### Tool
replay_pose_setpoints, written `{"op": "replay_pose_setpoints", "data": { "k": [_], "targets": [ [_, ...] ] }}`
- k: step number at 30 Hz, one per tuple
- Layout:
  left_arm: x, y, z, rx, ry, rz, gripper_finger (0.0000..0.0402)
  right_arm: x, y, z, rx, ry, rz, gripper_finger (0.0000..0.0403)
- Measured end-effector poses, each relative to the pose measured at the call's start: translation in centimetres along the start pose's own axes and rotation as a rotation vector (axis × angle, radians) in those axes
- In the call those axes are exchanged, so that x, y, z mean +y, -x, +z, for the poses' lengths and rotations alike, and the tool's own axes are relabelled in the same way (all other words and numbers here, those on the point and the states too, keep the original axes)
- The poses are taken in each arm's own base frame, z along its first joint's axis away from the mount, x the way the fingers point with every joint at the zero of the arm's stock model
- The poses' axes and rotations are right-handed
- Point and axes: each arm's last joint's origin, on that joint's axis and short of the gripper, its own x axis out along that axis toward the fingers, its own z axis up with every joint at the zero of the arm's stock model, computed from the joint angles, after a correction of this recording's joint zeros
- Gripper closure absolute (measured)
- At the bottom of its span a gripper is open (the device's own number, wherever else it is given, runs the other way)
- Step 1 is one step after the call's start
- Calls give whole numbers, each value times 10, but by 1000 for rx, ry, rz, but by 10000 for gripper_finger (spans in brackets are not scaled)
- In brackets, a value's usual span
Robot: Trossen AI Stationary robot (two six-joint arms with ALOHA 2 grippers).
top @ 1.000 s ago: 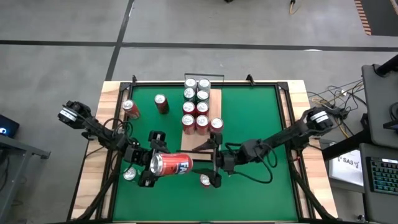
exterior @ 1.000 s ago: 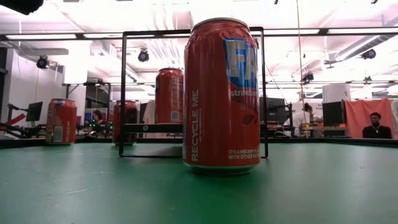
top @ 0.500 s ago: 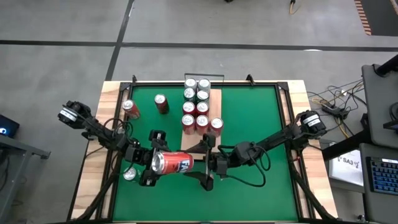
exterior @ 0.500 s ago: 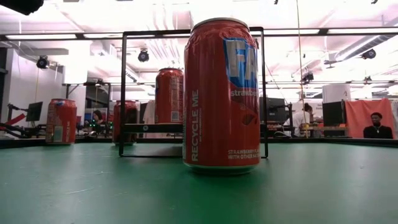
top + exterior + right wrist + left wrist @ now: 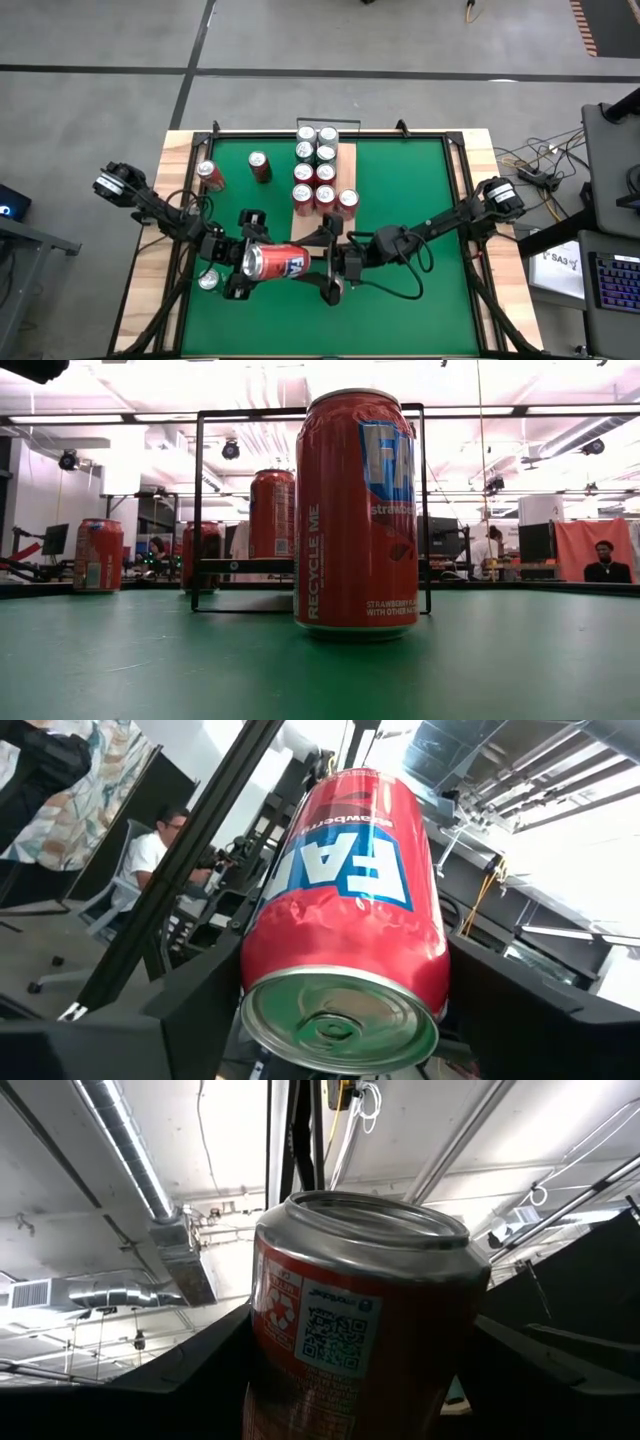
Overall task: Place canned beverage on shelf
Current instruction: Put the orange soda can on the shelf and aligned with the other orange soda can
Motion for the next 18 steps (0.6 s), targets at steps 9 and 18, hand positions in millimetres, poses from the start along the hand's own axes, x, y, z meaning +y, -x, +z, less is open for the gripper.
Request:
{"op": "replay_pose_setpoints", "data": {
  "k": [9, 18],
  "targets": [
    [1, 0, -1, 22, 37, 33, 57, -1, -1, -1, 8, -31, 11, 118],
    [1, 0, -3, 56, 14, 41, 17, -6, 2, 5, 103, -58, 55, 118]
  ]
}}
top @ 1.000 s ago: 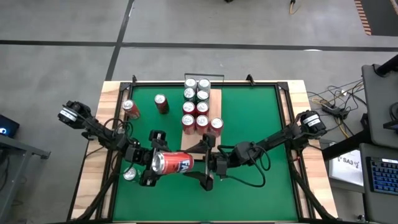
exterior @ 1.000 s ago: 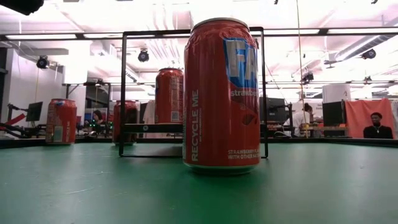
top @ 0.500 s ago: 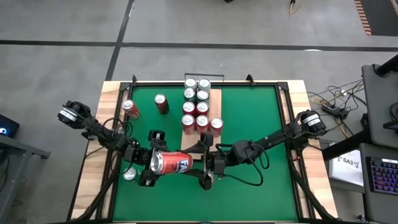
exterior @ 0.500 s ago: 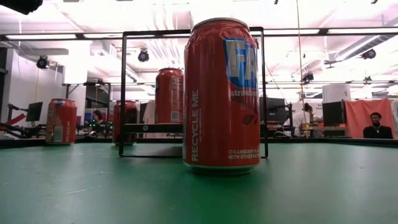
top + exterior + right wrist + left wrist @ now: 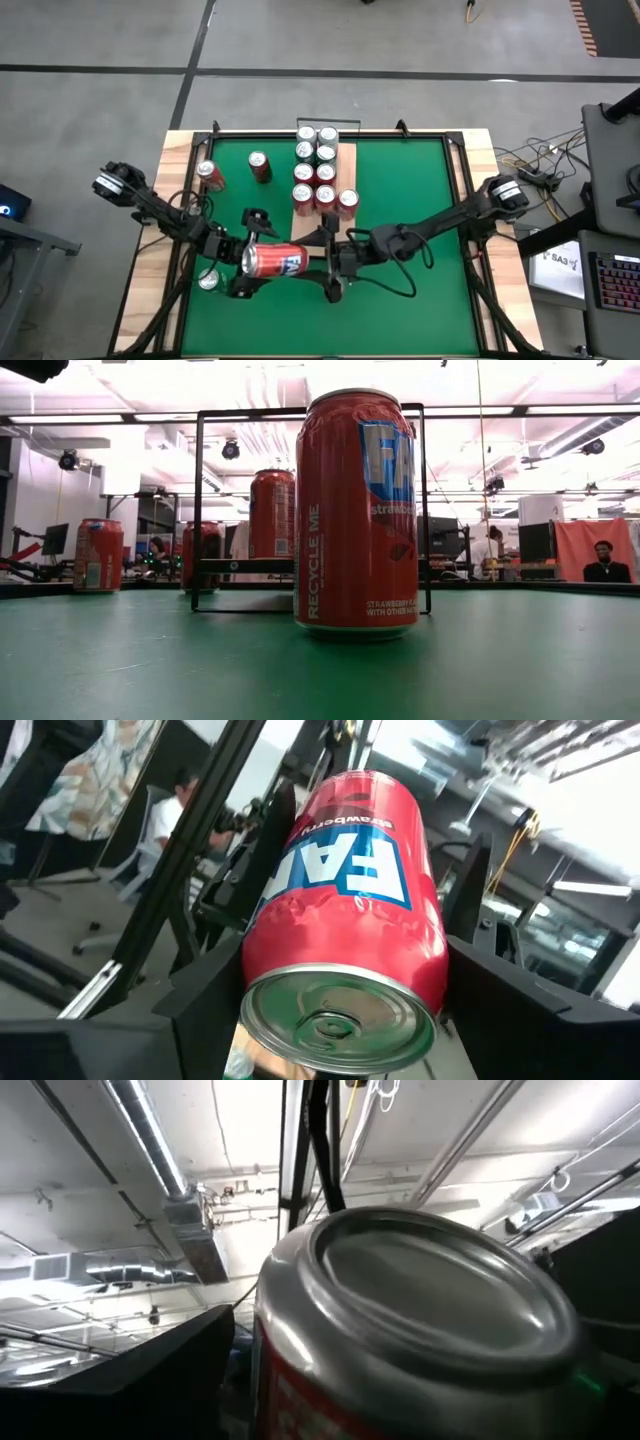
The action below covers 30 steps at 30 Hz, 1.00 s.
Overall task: Place canned beverage on shelf
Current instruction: Put the orange soda can on the shelf and aligned with the other orange soda can
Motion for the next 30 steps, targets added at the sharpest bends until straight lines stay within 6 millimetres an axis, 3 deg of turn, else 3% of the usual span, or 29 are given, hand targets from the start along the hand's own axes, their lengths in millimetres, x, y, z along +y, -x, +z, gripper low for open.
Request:
{"op": "replay_pose_setpoints", "data": {
  "k": [15, 30],
  "targets": [
    [10, 3, 3, 319, -213, 184, 18, -45, 31, 56, 288, -91, 17, 118],
    [19, 16, 21, 573, -287, 388, 18, -81, 44, 93, 650, -80, -86, 116]
  ]
}}
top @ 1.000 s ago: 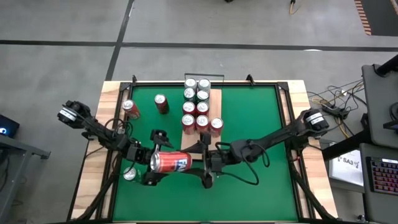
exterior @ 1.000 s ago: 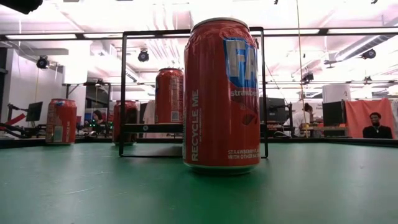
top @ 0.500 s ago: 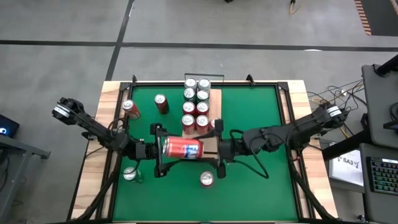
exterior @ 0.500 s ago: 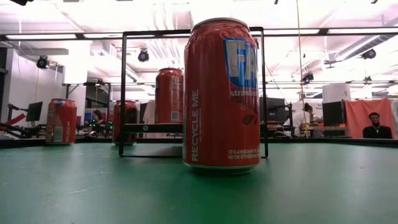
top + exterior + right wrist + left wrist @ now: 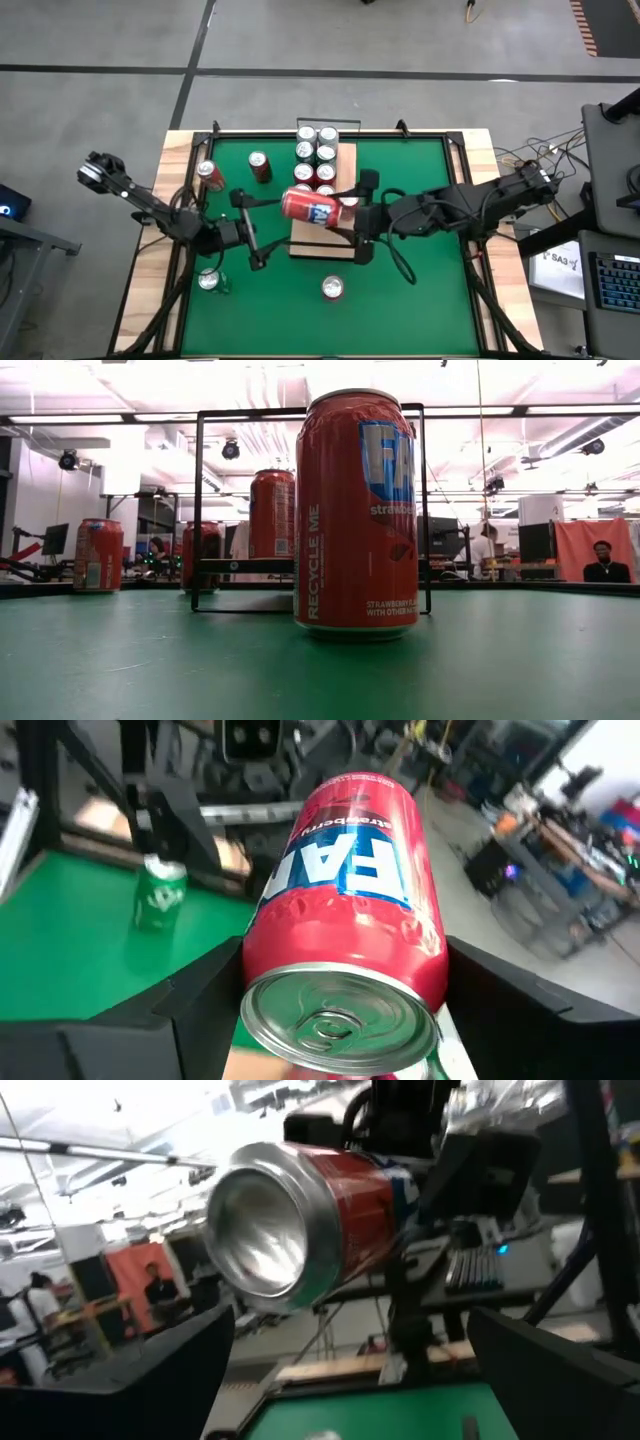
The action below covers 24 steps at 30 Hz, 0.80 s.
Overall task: Place canned beverage on shelf
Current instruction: Put the orange soda can on the shelf and aligned with the other orange soda can
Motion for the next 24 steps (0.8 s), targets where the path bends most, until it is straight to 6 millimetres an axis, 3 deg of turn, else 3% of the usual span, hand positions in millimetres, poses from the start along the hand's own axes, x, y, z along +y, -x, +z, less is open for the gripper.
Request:
{"op": "replay_pose_setpoints", "data": {
  "k": [7, 12, 17, 24],
  "targets": [
    [5, 12, 8, 49, -5, 51, 18, -16, 20, 2, 166, -31, -80, 116],
    [7, 18, 13, 53, -1, 46, 18, -30, 37, -7, 355, -60, -159, 115],
    [15, 23, 20, 30, -2, 56, 18, -64, 43, -22, 513, -177, -277, 115],
    [24, 27, 26, 14, -44, 68, 18, -119, 25, -48, 638, -478, -214, 115]
  ]
}}
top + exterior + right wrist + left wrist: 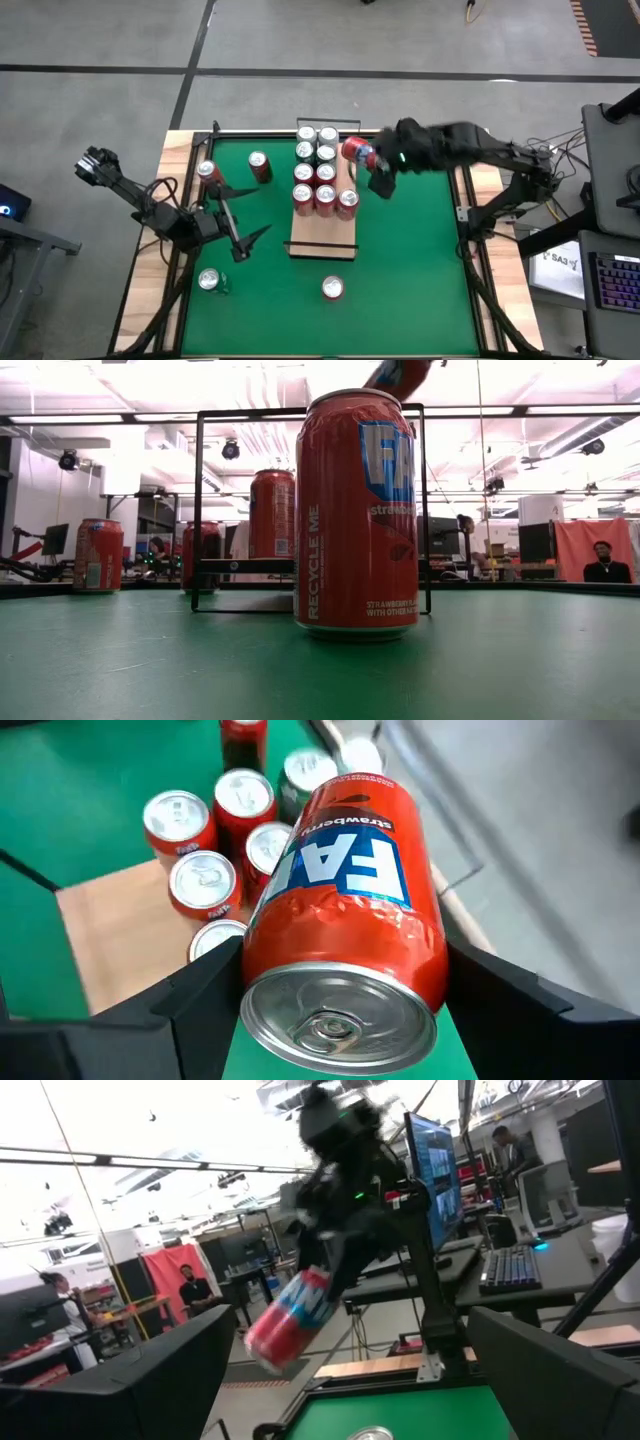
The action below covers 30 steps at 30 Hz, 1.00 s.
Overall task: Place canned beverage on shelf
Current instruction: Put the orange soda can on the shelf and aligned with the other orange soda can
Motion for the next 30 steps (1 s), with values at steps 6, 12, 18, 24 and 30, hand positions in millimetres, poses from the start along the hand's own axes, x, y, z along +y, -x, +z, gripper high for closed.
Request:
{"op": "replay_pose_setpoints", "data": {
  "k": [6, 12, 18, 24, 30],
  "targets": [
    [5, 2, -1, 44, -61, 31, 18, -42, -39, 8, 165, -180, 76, 115],
    [6, 3, -7, 120, -135, 77, 20, -66, -89, 11, 343, -266, 179, 115],
    [7, 3, -11, 176, -190, 119, 31, -71, -137, 4, 546, -310, 221, 115],
    [7, 3, -11, 176, -189, 121, 36, -69, -164, 1, 638, -277, 231, 115],
    [7, 3, -11, 185, -200, 125, 36, -67, -177, 7, 645, -269, 241, 115]
  ]
}}
